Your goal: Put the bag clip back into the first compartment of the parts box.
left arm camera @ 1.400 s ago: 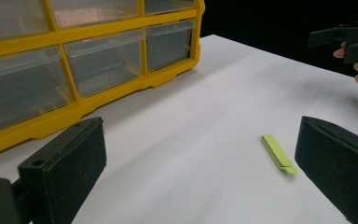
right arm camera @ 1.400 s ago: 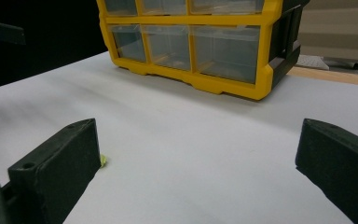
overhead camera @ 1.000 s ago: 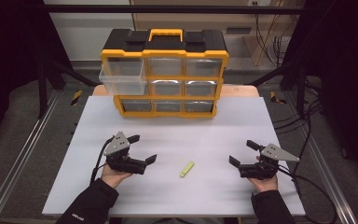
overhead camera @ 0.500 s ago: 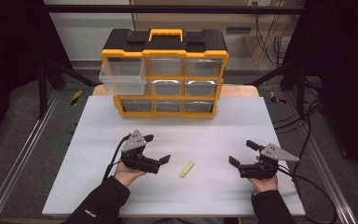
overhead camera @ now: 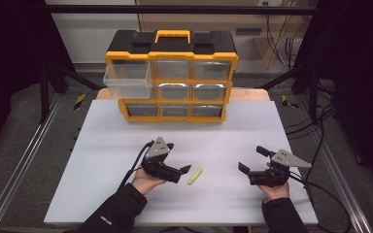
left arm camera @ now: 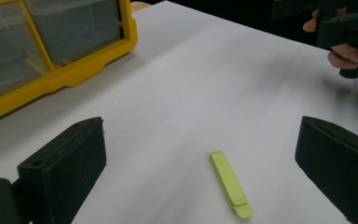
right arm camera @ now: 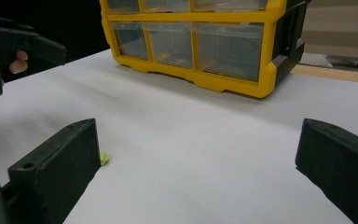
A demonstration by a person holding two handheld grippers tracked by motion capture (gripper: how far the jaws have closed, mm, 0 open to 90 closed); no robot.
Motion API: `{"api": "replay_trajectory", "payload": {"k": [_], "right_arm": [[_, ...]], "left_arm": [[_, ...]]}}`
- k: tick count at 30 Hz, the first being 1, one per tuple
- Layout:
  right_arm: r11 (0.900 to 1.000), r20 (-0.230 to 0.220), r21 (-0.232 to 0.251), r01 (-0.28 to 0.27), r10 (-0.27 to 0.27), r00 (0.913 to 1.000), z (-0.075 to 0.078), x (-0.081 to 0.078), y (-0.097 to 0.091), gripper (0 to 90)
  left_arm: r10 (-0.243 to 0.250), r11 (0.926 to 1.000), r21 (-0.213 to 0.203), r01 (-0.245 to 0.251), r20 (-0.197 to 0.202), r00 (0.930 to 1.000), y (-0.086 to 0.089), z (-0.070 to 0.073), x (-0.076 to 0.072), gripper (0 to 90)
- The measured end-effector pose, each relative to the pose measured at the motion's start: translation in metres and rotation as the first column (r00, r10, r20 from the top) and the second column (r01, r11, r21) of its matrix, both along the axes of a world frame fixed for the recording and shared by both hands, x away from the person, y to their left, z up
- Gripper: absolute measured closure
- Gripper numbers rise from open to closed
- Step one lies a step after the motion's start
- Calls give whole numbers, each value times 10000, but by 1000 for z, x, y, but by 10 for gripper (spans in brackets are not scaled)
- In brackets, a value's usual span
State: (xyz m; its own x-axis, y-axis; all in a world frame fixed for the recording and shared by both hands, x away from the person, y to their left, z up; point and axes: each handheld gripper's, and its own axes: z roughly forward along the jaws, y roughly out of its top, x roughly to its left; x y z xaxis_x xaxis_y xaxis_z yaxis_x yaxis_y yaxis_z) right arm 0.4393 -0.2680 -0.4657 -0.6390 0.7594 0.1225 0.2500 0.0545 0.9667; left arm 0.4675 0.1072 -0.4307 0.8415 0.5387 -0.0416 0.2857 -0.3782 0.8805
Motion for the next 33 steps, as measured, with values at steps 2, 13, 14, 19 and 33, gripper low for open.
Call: {"api": "replay_trajectory", "payload": {"k": [2, 13, 14, 19, 33], "right_arm": [[10000, -5, -3, -5, 5, 10000, 0, 0, 0, 6], [10000, 0, 15, -9, 9, 10000, 0, 0, 0, 5], [10000, 5, 8, -10, 10, 10000, 0, 0, 0, 5], [10000, 2, 6, -6, 6, 10000, 0, 0, 0, 5], [10000, -21, -17, -30, 30, 10000, 0, 0, 0, 5]], "left_arm": [[-82, 9998, 179, 84, -75, 9999, -5, -3, 1, 14], [-178, 9970, 738, 225, -627, 9979, -23, -16, 5, 12], [-180, 9964, 810, 237, -702, 9974, -24, -18, 6, 13], [-204, 9941, 1037, 312, -1040, 9944, -31, -25, 7, 20], [-7, 9809, 1918, 320, -1614, 9869, -45, -39, 5, 155]]}}
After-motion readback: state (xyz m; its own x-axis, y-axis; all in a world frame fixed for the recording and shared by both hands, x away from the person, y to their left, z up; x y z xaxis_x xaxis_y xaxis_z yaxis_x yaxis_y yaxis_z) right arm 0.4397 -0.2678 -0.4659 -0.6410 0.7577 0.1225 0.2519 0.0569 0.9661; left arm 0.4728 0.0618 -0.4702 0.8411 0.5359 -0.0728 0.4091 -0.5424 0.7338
